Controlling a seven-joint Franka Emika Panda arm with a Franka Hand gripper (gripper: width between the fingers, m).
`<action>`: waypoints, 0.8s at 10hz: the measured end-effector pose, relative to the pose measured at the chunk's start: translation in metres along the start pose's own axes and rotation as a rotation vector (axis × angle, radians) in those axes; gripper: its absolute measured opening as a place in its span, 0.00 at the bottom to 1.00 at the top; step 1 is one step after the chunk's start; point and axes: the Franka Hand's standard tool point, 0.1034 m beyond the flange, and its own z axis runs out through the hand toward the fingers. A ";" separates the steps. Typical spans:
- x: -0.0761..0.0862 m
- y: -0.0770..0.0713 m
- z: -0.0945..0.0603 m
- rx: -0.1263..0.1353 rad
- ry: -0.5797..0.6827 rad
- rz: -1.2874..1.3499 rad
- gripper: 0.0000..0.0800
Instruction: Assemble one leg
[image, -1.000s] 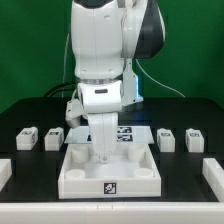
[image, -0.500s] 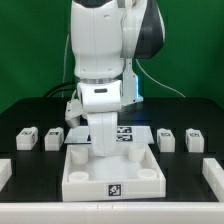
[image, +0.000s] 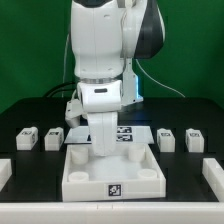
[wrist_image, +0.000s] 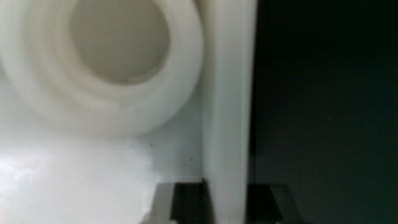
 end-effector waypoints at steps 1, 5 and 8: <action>0.013 0.007 0.000 -0.006 0.006 0.015 0.09; 0.067 0.041 -0.004 -0.034 0.043 0.003 0.08; 0.075 0.056 -0.002 -0.061 0.057 -0.003 0.08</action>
Offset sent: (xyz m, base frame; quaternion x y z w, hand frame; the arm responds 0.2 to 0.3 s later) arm 0.0366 0.0611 0.0055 -0.0054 0.0257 -0.0176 0.9995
